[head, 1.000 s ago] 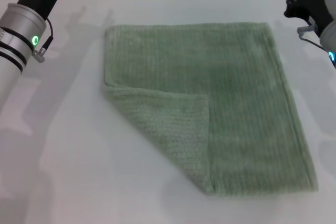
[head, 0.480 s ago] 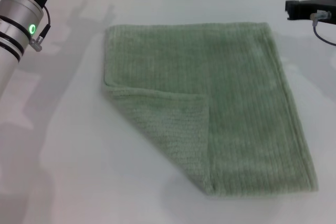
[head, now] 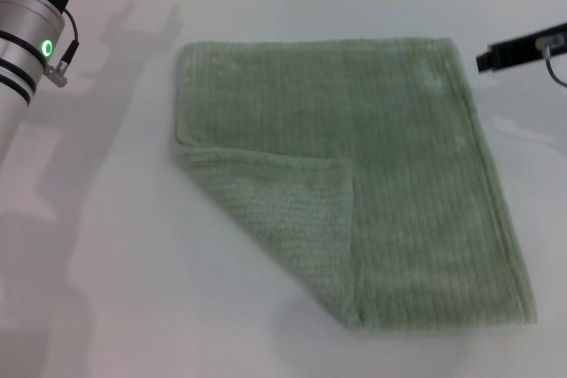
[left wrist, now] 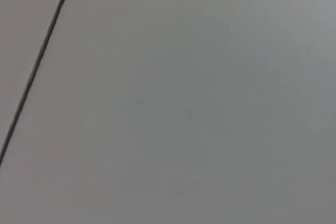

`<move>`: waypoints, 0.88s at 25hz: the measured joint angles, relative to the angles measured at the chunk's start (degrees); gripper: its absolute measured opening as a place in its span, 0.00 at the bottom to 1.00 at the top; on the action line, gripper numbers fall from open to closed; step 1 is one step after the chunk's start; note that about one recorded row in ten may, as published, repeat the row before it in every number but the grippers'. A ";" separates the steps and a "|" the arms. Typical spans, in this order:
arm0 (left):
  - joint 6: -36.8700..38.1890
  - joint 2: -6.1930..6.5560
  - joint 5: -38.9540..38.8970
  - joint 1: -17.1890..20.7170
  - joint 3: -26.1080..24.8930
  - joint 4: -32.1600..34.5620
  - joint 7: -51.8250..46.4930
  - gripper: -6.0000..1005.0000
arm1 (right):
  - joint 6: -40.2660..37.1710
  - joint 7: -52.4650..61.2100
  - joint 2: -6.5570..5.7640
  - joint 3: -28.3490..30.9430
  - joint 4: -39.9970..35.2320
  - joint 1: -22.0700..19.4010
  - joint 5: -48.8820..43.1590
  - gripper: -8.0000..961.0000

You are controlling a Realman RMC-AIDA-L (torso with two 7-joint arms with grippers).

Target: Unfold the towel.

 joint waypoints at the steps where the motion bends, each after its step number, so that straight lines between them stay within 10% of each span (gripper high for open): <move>1: 0.00 0.00 0.00 0.00 0.00 0.00 0.00 0.80 | 0.00 0.00 0.00 0.00 0.00 0.00 0.00 0.01; 11: 2.65 -0.04 -1.29 0.00 0.05 -0.12 -0.19 0.80 | -3.41 -10.85 -4.76 5.79 21.79 10.81 1.19 0.01; 22: 3.98 -0.04 -1.30 -0.36 0.45 -0.12 -1.73 0.80 | -2.78 -12.82 -6.32 5.88 29.42 14.31 0.80 0.01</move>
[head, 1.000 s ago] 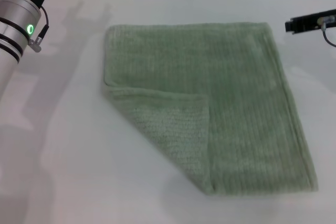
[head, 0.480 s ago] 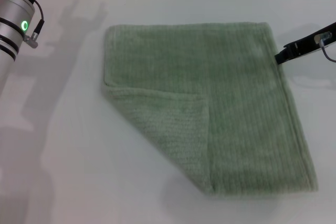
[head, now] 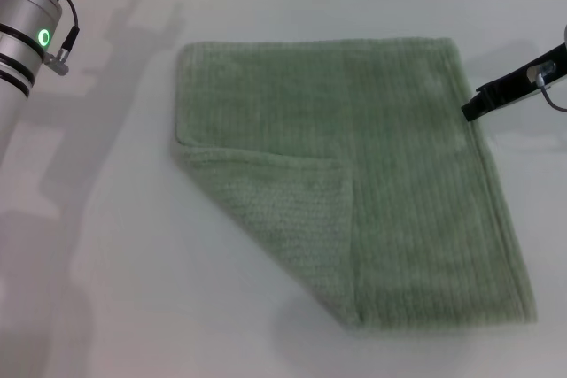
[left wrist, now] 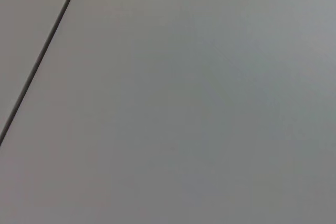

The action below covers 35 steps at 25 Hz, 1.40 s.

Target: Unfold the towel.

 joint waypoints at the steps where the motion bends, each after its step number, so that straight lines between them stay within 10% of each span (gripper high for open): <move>1: 0.09 0.00 0.01 -0.01 0.00 0.00 -0.21 0.80 | 0.12 -0.03 -0.12 -0.07 0.58 0.12 -0.04 0.01; 35: 1.53 0.00 0.45 -0.26 0.02 0.01 -1.47 0.80 | 4.94 -5.36 1.11 0.16 9.82 3.16 -2.16 0.01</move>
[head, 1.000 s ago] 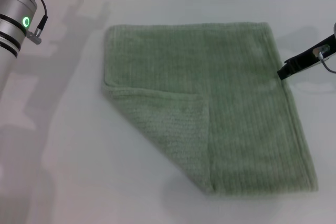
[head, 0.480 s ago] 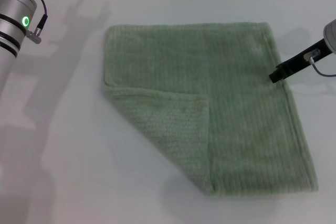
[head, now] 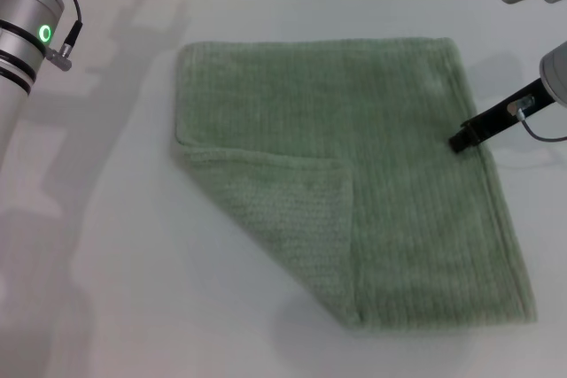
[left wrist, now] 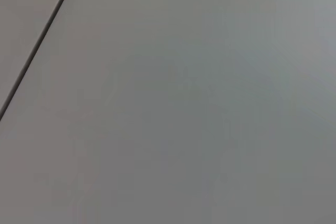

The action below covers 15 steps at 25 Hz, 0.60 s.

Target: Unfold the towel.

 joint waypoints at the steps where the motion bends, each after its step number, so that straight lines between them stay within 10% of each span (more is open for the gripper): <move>1: 0.03 0.00 0.02 -0.01 0.02 0.00 -0.07 0.80 | 0.18 -0.03 0.00 -0.04 0.10 0.00 0.01 0.01; 15: -0.15 0.27 0.12 -0.03 2.46 0.83 -3.76 0.80 | 1.06 -0.25 0.00 -0.29 0.31 -0.05 -0.17 0.01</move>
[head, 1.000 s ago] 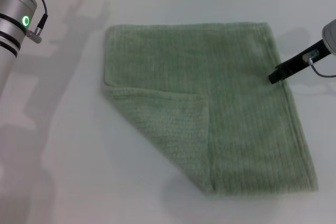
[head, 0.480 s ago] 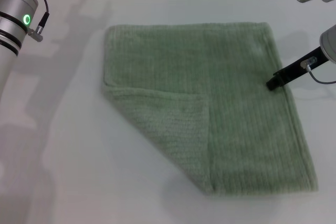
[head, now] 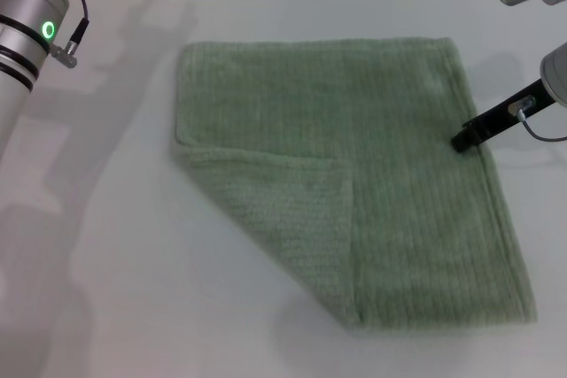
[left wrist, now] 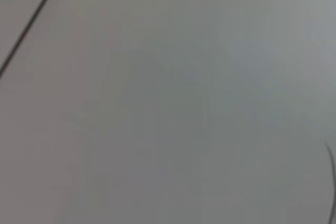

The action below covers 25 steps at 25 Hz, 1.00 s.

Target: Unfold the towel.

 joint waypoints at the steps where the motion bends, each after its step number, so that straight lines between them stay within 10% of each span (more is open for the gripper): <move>1: -0.12 0.07 0.00 0.01 0.63 0.29 -0.75 0.80 | 0.01 -0.03 0.00 0.00 0.00 0.01 -0.01 0.01; 10: -7.53 0.91 0.00 1.75 12.50 9.50 -12.14 0.80 | 0.56 -0.20 0.00 0.01 0.13 -0.03 -0.07 0.01; 16: -16.21 3.73 1.95 6.14 24.21 22.45 -28.81 0.80 | 0.73 -0.21 0.00 0.08 0.25 -0.26 -0.08 0.01; 25: -16.07 7.31 31.45 7.30 23.71 36.66 -56.04 0.80 | 0.77 -0.28 0.00 0.03 0.27 -0.20 -0.08 0.01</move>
